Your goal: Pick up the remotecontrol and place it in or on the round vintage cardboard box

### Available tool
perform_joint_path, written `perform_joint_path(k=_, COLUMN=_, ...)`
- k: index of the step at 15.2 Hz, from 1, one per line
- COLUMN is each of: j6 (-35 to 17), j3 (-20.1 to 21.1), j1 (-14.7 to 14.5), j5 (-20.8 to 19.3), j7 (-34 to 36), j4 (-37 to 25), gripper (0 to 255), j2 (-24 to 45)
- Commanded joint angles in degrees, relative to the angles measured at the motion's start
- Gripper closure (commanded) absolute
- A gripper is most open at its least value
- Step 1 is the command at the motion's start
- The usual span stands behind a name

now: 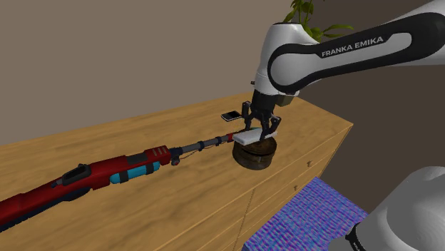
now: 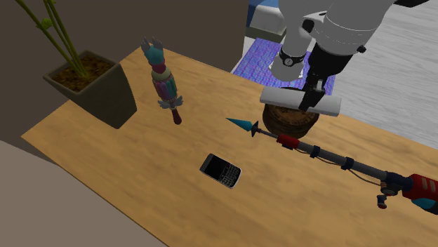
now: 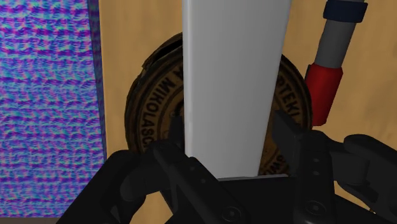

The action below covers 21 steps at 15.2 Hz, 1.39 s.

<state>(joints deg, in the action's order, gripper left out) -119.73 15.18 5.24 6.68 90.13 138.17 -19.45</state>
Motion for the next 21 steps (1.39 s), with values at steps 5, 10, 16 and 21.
perform_joint_path(k=5, j6=-2.43, j3=0.2, j1=0.01, j5=-0.03, j7=0.03, j4=1.5, gripper=255, j2=0.9)
perform_joint_path(k=10, j6=-2.43, j3=0.2, j1=0.01, j5=-0.03, j7=0.03, j4=1.5, gripper=0, j2=0.9)
perform_joint_path(k=16, j6=-0.33, j3=-0.01, j1=0.02, j5=0.0, j7=-0.05, j4=0.24, gripper=0, j2=0.05)
perform_joint_path(k=21, j6=5.38, j3=-0.58, j1=0.08, j5=-0.04, j7=-0.2, j4=-3.62, gripper=0, j2=-1.82)
